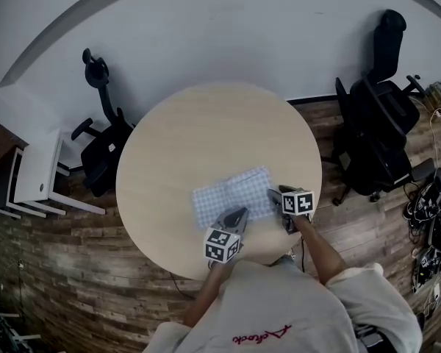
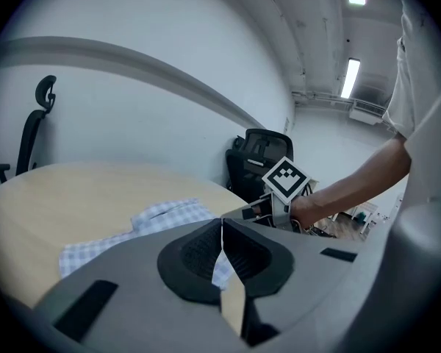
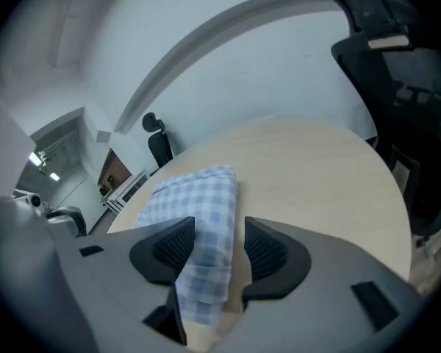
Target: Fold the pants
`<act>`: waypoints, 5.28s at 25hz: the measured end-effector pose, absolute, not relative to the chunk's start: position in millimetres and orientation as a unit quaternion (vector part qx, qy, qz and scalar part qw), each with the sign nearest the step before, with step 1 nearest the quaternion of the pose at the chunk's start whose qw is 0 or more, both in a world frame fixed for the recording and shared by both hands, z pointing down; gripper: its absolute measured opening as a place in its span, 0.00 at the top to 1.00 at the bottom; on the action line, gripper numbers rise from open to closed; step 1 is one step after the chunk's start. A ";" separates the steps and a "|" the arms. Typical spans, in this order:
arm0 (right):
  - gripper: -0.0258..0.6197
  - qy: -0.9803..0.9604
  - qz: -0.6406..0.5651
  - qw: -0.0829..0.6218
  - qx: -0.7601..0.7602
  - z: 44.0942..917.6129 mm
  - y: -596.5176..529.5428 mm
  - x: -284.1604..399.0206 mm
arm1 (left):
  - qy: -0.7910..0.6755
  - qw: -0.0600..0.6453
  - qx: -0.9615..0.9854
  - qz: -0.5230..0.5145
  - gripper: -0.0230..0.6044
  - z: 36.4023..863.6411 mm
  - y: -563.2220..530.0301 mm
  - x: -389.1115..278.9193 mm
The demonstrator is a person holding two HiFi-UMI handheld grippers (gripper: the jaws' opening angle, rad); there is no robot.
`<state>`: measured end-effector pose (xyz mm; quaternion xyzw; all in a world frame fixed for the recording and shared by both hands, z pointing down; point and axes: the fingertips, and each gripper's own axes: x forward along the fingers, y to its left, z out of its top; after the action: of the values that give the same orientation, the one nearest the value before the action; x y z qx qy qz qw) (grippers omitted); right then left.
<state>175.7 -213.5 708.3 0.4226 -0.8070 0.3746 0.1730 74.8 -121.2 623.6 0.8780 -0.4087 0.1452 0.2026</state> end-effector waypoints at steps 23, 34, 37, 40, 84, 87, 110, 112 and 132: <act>0.84 -0.804 0.444 0.148 0.365 730.5 -233.2 252.0 | -0.428 0.214 0.863 0.161 0.91 632.2 -152.2 149.5; 0.84 -0.808 0.423 0.154 0.380 727.8 -244.8 313.5 | -0.418 0.218 0.867 0.160 0.91 637.4 -156.5 185.7; 0.84 -0.814 0.411 0.153 0.380 716.5 -240.0 309.3 | -0.418 0.218 0.868 0.155 0.91 635.8 -153.5 180.8; 0.84 -0.823 0.402 0.142 0.375 693.2 -234.6 298.6 | -0.413 0.217 0.872 0.147 0.91 632.2 -150.1 175.4; 0.64 -0.898 0.224 0.305 0.226 681.9 -123.9 -97.6 | -0.500 0.250 0.824 0.096 0.91 644.7 -62.9 -100.9; 0.64 -0.909 0.192 0.264 0.258 657.9 -135.1 -77.6 | -0.484 0.245 0.834 0.100 0.91 642.6 -71.0 -83.2; 0.83 -0.847 0.139 0.263 0.441 659.1 -129.1 85.4 | -0.498 0.256 0.825 0.083 0.91 638.8 -49.4 -61.2; 0.86 -0.846 0.144 0.241 0.453 649.2 -112.6 86.2 | -0.483 0.253 0.835 0.080 0.91 636.8 -45.3 -52.9; 0.90 -0.875 0.131 0.138 0.445 599.2 24.5 140.3 | -0.489 0.235 0.837 0.075 0.91 616.9 67.8 20.3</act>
<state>140.3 24.5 599.2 0.4448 -0.8751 0.1312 0.1383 20.3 67.8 616.9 0.8366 -0.4892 0.0753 0.2348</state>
